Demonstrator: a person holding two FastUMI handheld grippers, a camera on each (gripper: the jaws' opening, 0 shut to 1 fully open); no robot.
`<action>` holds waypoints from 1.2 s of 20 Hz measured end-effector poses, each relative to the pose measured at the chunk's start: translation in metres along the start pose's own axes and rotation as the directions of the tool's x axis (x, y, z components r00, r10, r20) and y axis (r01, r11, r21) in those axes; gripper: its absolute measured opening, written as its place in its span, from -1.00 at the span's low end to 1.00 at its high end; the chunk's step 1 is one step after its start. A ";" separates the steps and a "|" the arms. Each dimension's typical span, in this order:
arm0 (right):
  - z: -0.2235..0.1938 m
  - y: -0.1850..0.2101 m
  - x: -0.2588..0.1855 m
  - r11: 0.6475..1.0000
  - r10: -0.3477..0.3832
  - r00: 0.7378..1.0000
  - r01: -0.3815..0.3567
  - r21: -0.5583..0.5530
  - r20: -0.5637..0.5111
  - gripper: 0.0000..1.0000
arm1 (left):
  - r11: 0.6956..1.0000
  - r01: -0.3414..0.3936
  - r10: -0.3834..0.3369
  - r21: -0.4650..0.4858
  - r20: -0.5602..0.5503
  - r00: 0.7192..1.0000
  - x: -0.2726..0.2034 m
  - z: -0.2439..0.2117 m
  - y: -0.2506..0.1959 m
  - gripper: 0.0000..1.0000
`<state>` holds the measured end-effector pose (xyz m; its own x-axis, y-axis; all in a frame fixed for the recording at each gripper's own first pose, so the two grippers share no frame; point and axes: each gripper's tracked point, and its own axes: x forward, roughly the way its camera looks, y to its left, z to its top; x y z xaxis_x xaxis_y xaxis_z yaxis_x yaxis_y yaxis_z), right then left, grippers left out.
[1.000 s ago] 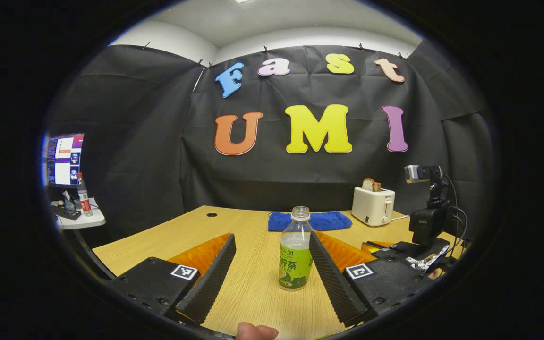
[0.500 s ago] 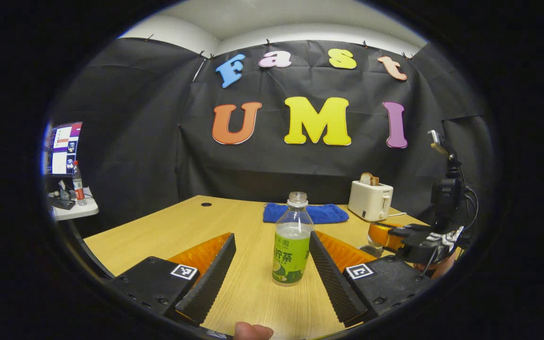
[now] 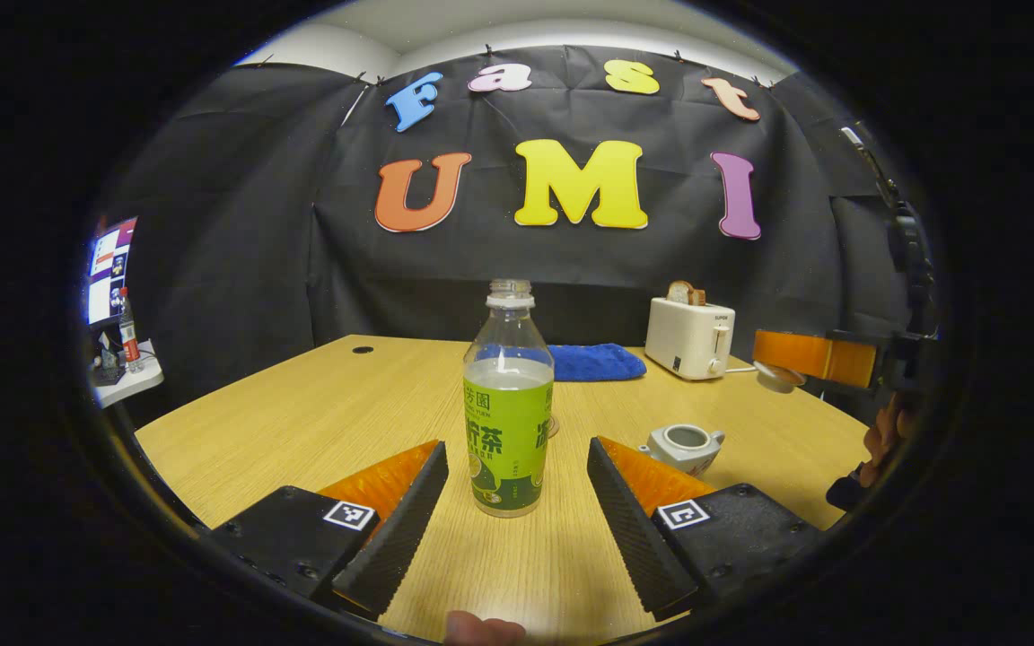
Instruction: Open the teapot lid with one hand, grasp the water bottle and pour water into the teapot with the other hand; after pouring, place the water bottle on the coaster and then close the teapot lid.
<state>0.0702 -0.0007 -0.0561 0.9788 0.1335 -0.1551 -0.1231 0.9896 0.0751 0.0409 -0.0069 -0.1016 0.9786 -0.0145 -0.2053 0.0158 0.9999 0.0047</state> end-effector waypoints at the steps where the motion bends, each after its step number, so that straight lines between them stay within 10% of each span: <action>1: -0.002 -0.001 -0.003 1.000 0.004 1.000 -0.004 0.004 -0.002 -0.99 | 1.000 -0.001 0.001 0.000 -0.010 1.000 0.007 -0.004 0.001 0.97; 14: -0.002 -0.003 -0.007 0.999 0.047 0.999 -0.047 0.010 0.014 -1.00 | 0.999 -0.034 0.034 -0.004 -0.010 0.999 0.050 -0.006 0.012 0.96; 24: -0.006 -0.023 -0.008 0.999 0.021 1.000 -0.021 0.024 -0.004 -1.00 | 0.994 -0.020 0.027 0.110 -0.065 0.997 0.051 -0.003 0.011 0.56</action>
<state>0.0639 -0.0240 -0.0621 0.9753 0.1549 -0.1573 -0.1399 0.9849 0.1024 0.0906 0.0035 -0.1146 0.9631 0.0133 -0.2687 0.0189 0.9930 0.1168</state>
